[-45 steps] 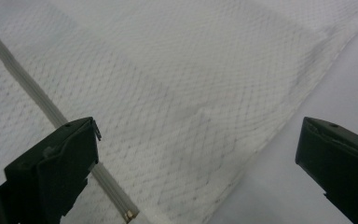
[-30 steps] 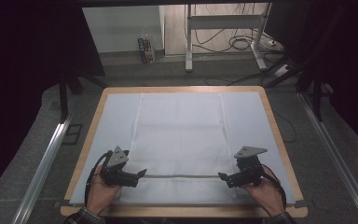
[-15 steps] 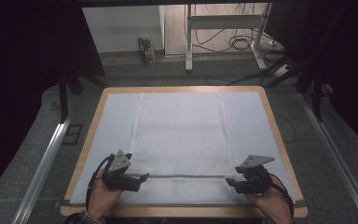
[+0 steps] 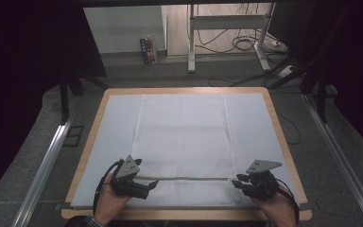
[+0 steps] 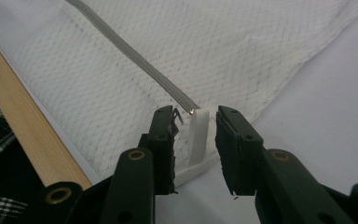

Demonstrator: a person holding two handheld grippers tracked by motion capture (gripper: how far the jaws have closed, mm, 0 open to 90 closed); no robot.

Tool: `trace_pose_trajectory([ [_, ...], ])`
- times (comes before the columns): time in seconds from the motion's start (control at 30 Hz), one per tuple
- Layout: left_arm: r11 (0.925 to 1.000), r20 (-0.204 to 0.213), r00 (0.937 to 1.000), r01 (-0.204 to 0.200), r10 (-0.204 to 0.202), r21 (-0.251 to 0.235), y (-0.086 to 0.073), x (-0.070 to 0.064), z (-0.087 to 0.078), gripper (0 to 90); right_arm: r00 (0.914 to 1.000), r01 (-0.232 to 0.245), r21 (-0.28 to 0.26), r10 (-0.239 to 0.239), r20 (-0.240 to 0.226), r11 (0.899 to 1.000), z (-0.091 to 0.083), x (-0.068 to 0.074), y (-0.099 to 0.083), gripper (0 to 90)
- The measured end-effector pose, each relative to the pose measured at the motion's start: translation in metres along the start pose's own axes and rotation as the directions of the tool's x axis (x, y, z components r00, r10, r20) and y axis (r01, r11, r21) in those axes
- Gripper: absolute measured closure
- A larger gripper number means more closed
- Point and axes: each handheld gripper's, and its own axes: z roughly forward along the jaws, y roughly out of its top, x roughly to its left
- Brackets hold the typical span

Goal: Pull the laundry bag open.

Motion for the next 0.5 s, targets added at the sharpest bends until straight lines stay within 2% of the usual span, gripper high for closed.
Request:
trace_pose_trajectory([
  [0.1, 1.0, 0.018, 0.9998, -0.002, 0.002, -0.002, 0.002, -0.003, 0.003, 4.4, 0.9999, 0.008, 0.031, -0.008, 0.008, 0.999, 0.006, 0.0, 0.0, 67.1],
  [0.13, 1.0, 0.026, 0.9997, 0.0, 0.001, -0.004, 0.002, -0.005, 0.004, 4.4, 0.9999, 0.009, 0.046, -0.01, 0.006, 0.999, 0.009, 0.0, -0.001, 71.0],
  [0.17, 0.9999, 0.056, 0.9984, 0.006, -0.005, -0.011, 0.004, -0.008, 0.007, 4.4, 0.9999, 0.011, 0.079, -0.011, 0.0, 0.997, 0.012, -0.001, 0.0, 78.3],
  [0.2, 0.9999, 0.056, 0.9984, 0.006, -0.005, -0.011, 0.004, -0.008, 0.007, 4.5, 0.9999, 0.011, 0.079, -0.011, 0.0, 0.997, 0.012, -0.001, 0.0, 78.3],
  [0.23, 0.9999, 0.085, 0.9964, 0.0, 0.001, -0.014, 0.007, -0.012, 0.012, 4.5, 0.9994, 0.036, 0.103, -0.036, -0.001, 0.994, 0.014, 0.0, 0.0, 85.4],
  [0.3, 0.9999, 0.099, 0.995, -0.011, 0.012, -0.013, 0.009, -0.016, 0.016, 4.4, 0.9991, 0.042, 0.103, -0.042, 0.0, 0.994, 0.013, 0.0, 0.0, 86.7],
  [0.37, 0.9994, 0.121, 0.992, -0.032, 0.033, -0.009, 0.013, -0.024, 0.023, 4.4, 0.999, 0.042, 0.081, -0.043, 0.014, 0.996, 0.007, 0.001, 0.002, 88.0],
  [0.43, 0.9981, 0.16, 0.9852, -0.061, 0.062, -0.01, 0.021, -0.038, 0.035, 4.7, 0.9991, 0.04, 0.023, -0.04, 0.016, 0.999, -0.001, 0.001, 0.005, 88.1],
  [0.47, 0.9981, 0.16, 0.9852, -0.061, 0.062, -0.01, 0.021, -0.038, 0.035, 5.5, 0.9991, 0.04, 0.023, -0.04, 0.016, 0.999, -0.001, 0.001, 0.005, 88.1],
  [0.5, 0.9973, 0.176, 0.9816, -0.073, 0.073, -0.007, 0.024, -0.043, 0.039, 5.5, 0.9994, 0.03, -0.018, -0.029, 0.017, 0.999, -0.006, 0.0, 0.007, 88.1],
])
